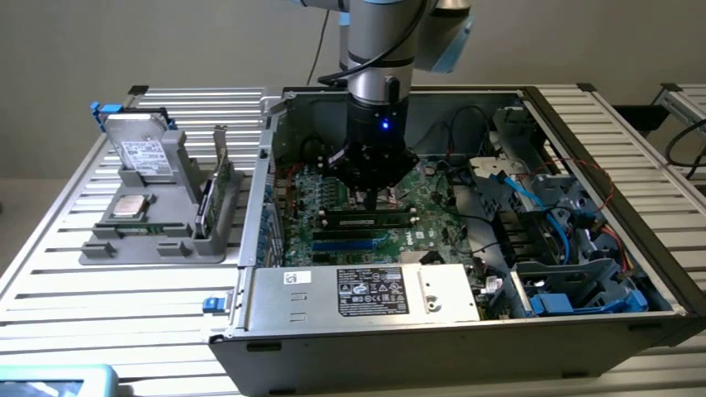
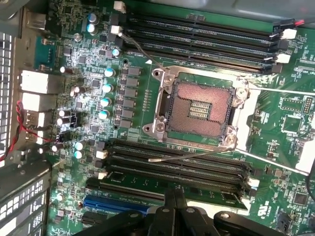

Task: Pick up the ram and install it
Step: 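Press down the ram until it locks into place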

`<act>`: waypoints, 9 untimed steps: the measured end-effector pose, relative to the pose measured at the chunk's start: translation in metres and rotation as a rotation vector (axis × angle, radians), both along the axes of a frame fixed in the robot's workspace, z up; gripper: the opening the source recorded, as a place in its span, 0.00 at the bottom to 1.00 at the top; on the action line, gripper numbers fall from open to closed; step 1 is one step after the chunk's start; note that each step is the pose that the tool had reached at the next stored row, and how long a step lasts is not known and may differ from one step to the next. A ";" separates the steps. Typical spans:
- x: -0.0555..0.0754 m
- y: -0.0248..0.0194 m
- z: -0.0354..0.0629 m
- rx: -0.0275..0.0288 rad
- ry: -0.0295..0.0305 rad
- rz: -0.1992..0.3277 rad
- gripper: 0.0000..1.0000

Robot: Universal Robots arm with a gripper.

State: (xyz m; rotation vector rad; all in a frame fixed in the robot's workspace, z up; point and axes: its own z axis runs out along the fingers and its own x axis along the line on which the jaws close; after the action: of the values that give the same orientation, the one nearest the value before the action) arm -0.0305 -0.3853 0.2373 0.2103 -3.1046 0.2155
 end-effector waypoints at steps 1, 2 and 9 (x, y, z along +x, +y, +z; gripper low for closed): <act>0.000 0.0000 0.0000 0.0000 -0.0020 -0.010 0.11; 0.000 0.0000 -0.0001 0.0001 -0.0048 -0.019 0.11; 0.000 0.0000 0.0004 -0.0033 -0.0157 -0.074 0.11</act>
State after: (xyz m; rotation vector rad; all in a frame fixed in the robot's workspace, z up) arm -0.0305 -0.3853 0.2376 0.0933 -3.1202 0.2216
